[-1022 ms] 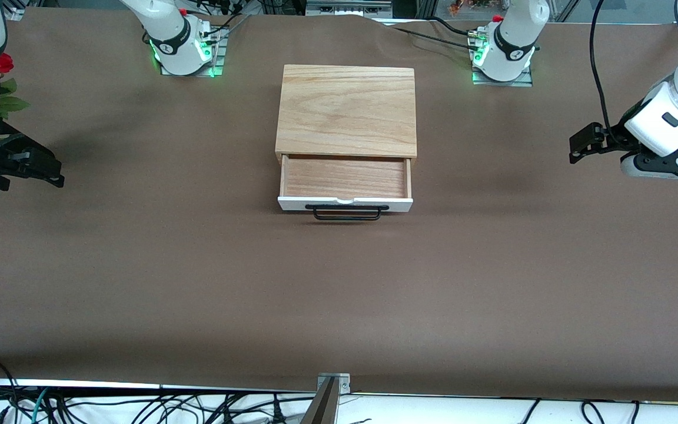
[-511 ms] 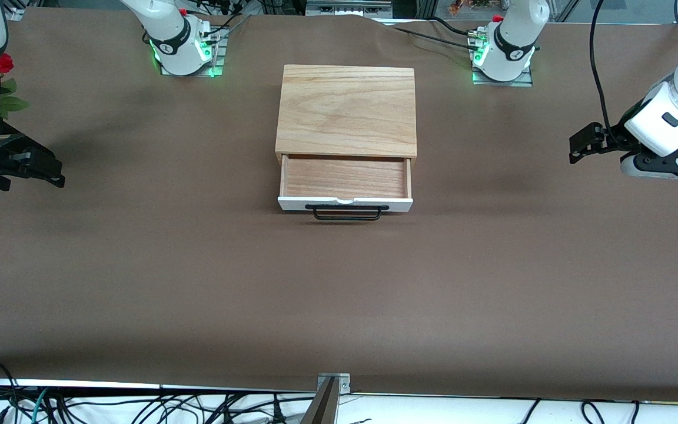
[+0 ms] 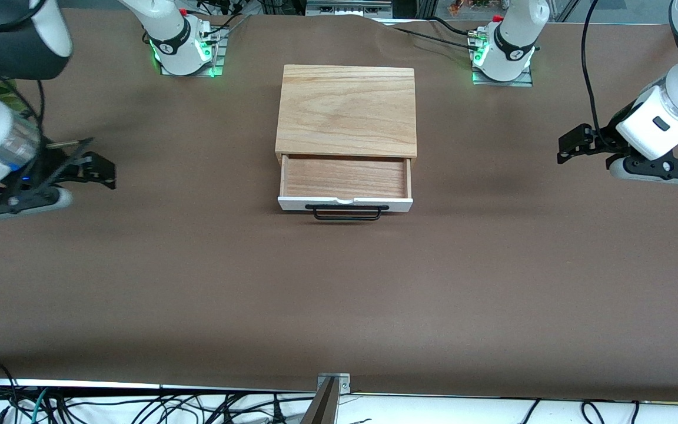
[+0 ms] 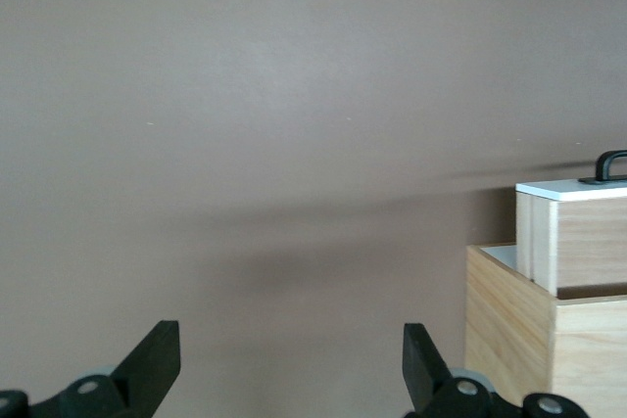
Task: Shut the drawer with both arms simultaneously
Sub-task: 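Move both grippers toward the black handle of the open drawer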
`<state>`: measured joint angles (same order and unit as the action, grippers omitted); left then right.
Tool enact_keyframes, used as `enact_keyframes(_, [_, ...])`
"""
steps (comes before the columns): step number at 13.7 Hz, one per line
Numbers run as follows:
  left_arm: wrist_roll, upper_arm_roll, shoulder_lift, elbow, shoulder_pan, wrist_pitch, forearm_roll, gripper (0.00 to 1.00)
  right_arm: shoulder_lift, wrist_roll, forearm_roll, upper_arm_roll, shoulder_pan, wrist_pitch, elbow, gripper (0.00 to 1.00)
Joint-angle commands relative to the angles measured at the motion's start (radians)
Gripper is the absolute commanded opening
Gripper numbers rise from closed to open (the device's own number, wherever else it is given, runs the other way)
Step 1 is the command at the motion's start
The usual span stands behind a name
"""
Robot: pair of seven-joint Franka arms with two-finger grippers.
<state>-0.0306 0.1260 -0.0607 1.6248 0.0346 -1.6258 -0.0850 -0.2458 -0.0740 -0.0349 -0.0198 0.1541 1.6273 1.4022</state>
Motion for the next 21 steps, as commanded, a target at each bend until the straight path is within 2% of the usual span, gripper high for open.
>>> enact_keyframes(1, [0.011, 0.007, -0.082, -0.037, -0.01, 0.017, -0.07, 1.0, -0.027, -0.009, 0.01, 0.003, 0.044, 0.006, -0.017, 1.0])
enact_keyframes(3, [0.014, 0.032, -0.149, -0.046, -0.031, -0.003, -0.088, 1.0, -0.055, -0.006, 0.018, -0.006, 0.091, 0.026, -0.019, 1.0])
enact_keyframes(6, [0.012, 0.046, -0.302, -0.132, -0.113, -0.078, -0.088, 1.0, -0.122, 0.005, 0.02, -0.011, 0.152, 0.115, -0.019, 1.0])
enact_keyframes(7, [0.011, 0.046, -0.347, -0.143, -0.148, -0.132, -0.088, 1.0, -0.154, 0.007, 0.026, -0.011, 0.177, 0.153, -0.02, 1.0])
enact_keyframes(9, [0.011, 0.046, -0.417, -0.145, -0.197, -0.265, -0.093, 1.0, -0.216, 0.008, 0.096, -0.011, 0.217, 0.247, -0.025, 1.0])
enact_keyframes(11, [0.011, 0.056, -0.464, -0.146, -0.238, -0.365, -0.128, 1.0, -0.272, 0.003, 0.182, -0.011, 0.223, 0.333, -0.025, 1.0])
enact_keyframes(13, [0.011, 0.057, -0.497, -0.148, -0.291, -0.41, -0.133, 1.0, -0.325, 0.003, 0.246, -0.011, 0.24, 0.385, -0.032, 1.0])
enact_keyframes(16, [0.014, 0.073, -0.544, -0.16, -0.297, -0.503, -0.15, 1.0, -0.4, 0.11, 0.303, -0.011, 0.257, 0.419, -0.087, 1.0])
enact_keyframes(19, [0.023, 0.096, -0.573, -0.155, -0.298, -0.523, -0.272, 1.0, -0.452, 0.163, 0.309, -0.012, 0.294, 0.45, -0.121, 1.0])
enact_keyframes(21, [0.021, 0.116, -0.585, -0.149, -0.303, -0.523, -0.318, 1.0, -0.472, 0.166, 0.381, -0.011, 0.306, 0.462, -0.121, 1.0])
